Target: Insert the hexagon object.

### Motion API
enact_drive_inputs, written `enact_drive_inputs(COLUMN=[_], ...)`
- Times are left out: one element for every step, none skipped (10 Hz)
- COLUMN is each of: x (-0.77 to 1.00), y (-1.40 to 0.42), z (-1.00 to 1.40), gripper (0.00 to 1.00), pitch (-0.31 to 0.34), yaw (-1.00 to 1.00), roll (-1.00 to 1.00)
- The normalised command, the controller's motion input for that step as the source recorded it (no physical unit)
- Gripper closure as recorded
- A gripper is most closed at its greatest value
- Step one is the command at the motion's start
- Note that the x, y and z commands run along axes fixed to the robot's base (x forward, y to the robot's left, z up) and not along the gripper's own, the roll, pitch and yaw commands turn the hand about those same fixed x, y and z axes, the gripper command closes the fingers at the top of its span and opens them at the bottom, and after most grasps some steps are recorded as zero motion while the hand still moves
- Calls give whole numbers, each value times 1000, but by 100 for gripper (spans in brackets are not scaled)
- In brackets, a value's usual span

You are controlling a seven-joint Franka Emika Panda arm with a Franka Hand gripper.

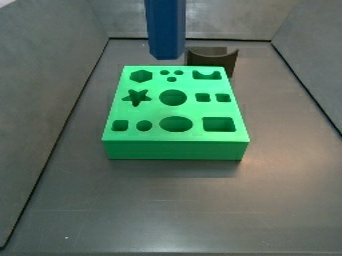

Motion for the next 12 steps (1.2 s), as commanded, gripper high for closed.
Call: enact_drive_inputs(x=[331,211,186,0,-126,-100,-74,-134,-297,-334,-389,-506], y=[763,760,746,846,720,211,0,0,74,140,226,366], z=[177,123,114,71,-69,-94,-146,-363,-617,-691,-746,-743], gripper=[100,100,100,100,100,100,100,100,100,100,100,100], pitch=[0,13,29,0,-14,-66,-61,-43,-49,-21,-4,-19], yaw=[0,0,0,0,-254,-794,-1000,-1000,-943,-906,-803,-609], roll=[-271,-396,-411,-343,0,0,24,44,11,0,0,0])
